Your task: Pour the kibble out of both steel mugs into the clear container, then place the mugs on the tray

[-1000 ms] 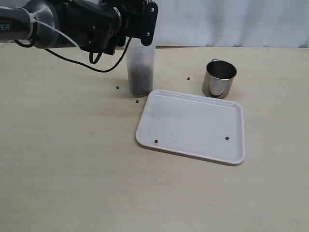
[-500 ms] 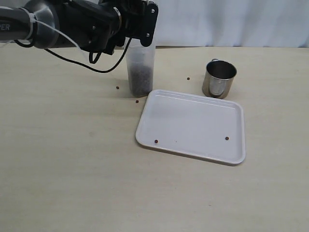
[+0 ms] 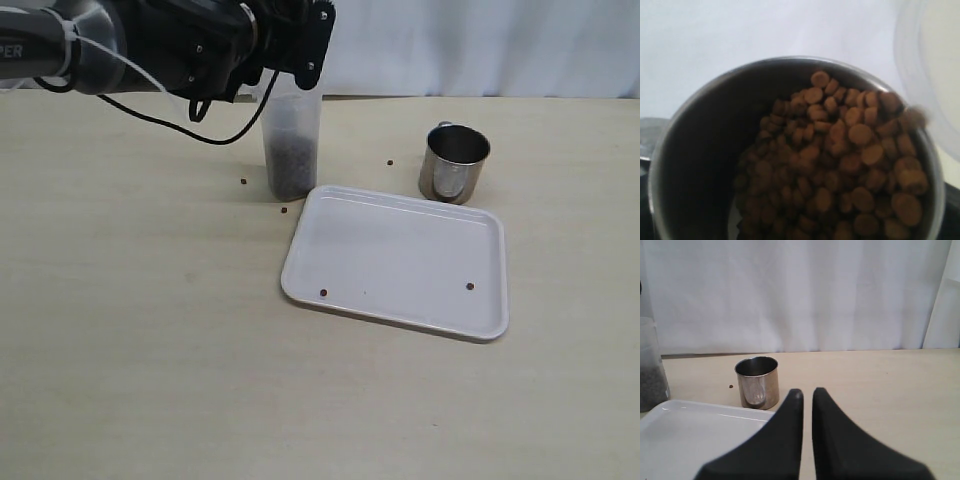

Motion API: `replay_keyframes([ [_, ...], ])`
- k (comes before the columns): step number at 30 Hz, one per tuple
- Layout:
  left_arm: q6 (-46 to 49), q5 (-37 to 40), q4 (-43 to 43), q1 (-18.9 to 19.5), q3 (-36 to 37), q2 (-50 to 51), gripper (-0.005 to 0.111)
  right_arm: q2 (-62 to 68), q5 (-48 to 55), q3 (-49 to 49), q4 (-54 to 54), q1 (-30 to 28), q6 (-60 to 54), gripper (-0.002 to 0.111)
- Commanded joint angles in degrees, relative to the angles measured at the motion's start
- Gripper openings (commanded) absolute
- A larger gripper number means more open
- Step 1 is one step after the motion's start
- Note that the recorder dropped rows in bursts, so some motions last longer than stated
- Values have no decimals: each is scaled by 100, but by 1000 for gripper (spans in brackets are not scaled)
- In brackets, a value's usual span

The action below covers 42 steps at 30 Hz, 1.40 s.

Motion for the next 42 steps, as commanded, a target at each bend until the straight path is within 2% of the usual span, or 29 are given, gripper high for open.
replay_keyframes([
  [1,118,136,75,-21,-66,-19,0,-18,10,26,-12,24,12,5],
  [31,839,331,75,-21,-66,32,0,-18,10,26,-12,24,12,5],
  [42,959,567,75,-202,-66,32,0,-18,10,26,-12,24,12,5],
])
